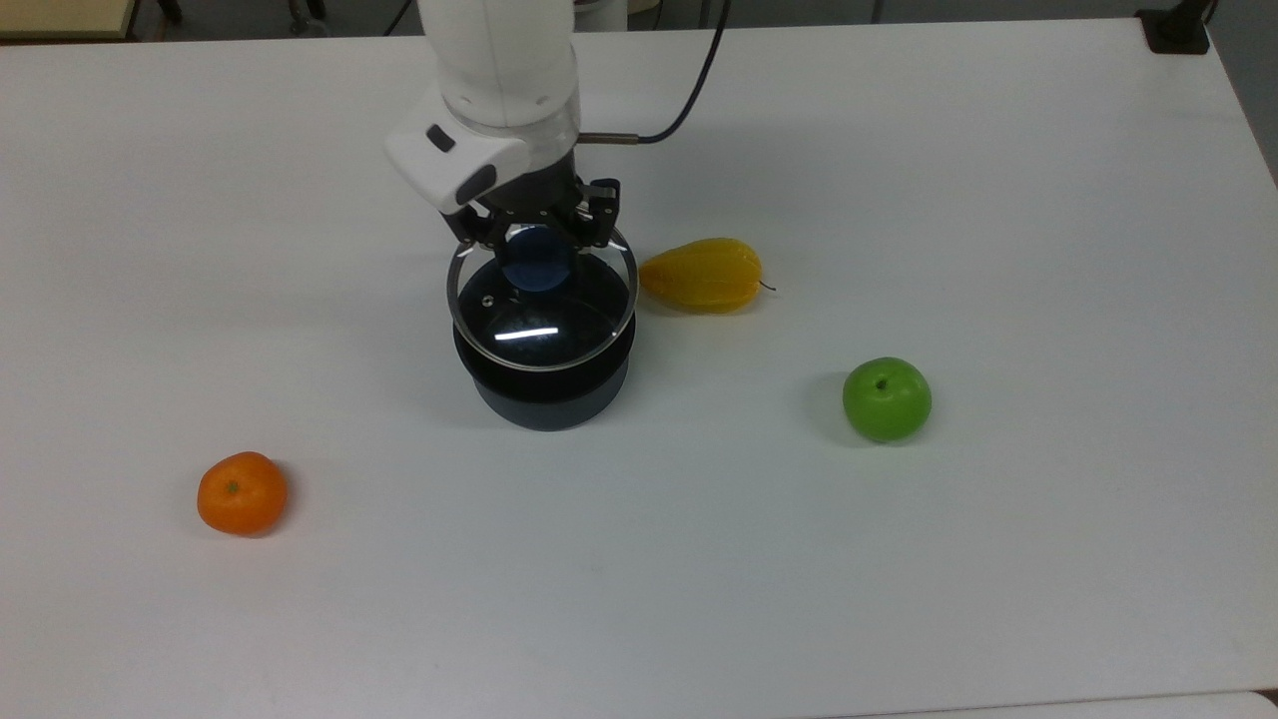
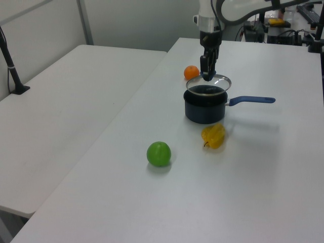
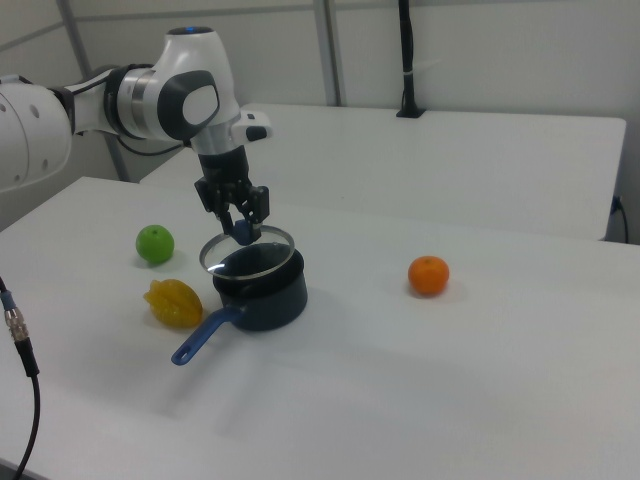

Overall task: Close lid
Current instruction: 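Lower the lid onto the saucepan rim and open the gripper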

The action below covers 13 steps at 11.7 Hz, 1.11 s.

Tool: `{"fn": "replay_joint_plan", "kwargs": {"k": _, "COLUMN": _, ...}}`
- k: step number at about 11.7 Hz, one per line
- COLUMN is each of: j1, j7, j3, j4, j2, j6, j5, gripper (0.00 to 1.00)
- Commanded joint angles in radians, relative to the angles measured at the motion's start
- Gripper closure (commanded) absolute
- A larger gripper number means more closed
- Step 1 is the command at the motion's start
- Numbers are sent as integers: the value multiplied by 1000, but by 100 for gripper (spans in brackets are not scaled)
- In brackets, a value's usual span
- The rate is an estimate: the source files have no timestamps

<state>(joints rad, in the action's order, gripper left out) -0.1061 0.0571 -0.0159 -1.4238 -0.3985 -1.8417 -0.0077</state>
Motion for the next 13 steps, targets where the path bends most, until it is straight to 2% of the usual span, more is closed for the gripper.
{"fn": "replay_joint_plan", "kwargs": {"k": 1, "j1": -29, "j7": 21, "j3": -13, "j4": 11, "j2": -31, "j6": -10, "j5": -34, "gripper": 65}}
{"fn": "replay_joint_plan", "kwargs": {"k": 6, "j1": -29, "j7": 55, "j3": -13, "j4": -17, "j2": -40, "j6": -106, "j5": -63, "gripper": 65}}
{"fn": "replay_joint_plan", "kwargs": {"k": 13, "j1": -29, "j7": 43, "j3": -13, "j4": -40, "j2": -57, "j6": -106, "j5": -69, "gripper": 65}}
